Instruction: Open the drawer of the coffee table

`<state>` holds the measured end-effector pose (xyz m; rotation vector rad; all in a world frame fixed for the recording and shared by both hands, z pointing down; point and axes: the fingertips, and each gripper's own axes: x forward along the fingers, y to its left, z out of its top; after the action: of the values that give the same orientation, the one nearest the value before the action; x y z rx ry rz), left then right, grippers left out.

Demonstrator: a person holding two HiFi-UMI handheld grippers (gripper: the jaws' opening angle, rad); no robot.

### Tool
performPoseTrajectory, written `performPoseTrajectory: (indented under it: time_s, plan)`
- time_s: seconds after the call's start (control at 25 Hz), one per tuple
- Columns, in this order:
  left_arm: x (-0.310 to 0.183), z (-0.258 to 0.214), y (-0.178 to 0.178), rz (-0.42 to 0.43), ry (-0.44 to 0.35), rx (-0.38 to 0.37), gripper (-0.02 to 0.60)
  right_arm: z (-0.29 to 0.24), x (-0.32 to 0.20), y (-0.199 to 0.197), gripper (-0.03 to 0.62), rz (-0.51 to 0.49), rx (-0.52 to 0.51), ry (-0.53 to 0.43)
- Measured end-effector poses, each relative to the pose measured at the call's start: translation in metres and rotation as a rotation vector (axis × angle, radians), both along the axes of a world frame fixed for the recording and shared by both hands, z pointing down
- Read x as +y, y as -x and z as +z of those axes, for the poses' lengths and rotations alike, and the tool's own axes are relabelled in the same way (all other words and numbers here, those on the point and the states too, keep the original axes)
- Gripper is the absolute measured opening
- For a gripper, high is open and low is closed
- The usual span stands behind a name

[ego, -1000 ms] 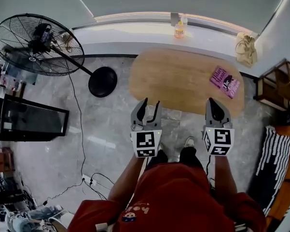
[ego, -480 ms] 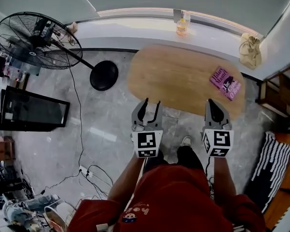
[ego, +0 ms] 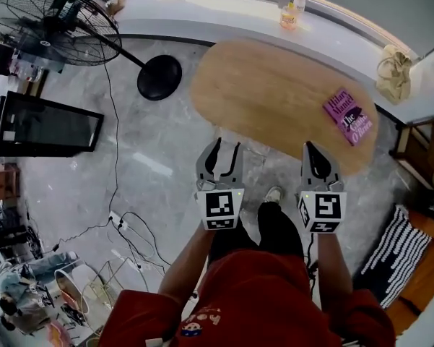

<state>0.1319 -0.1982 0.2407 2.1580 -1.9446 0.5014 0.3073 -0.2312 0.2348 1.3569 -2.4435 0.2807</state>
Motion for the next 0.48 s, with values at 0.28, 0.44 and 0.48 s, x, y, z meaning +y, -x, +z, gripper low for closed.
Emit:
performPoseTrajectory:
  time_s: [0.28,0.44,0.48]
  plan:
    - [0.021,0.033,0.018,-0.047,0.026,-0.013,0.173,0.033,0.008,0.028,-0.003,-0.073,-0.007,0.029]
    - [0.030,0.054,0.040,-0.041,0.028,0.002,0.173,0.049,0.016,0.057,-0.003,-0.085,-0.007,0.028]
    - [0.032,0.058,0.046,-0.038,0.025,0.004,0.173,0.053,0.019,0.066,-0.003,-0.089,-0.005,0.026]
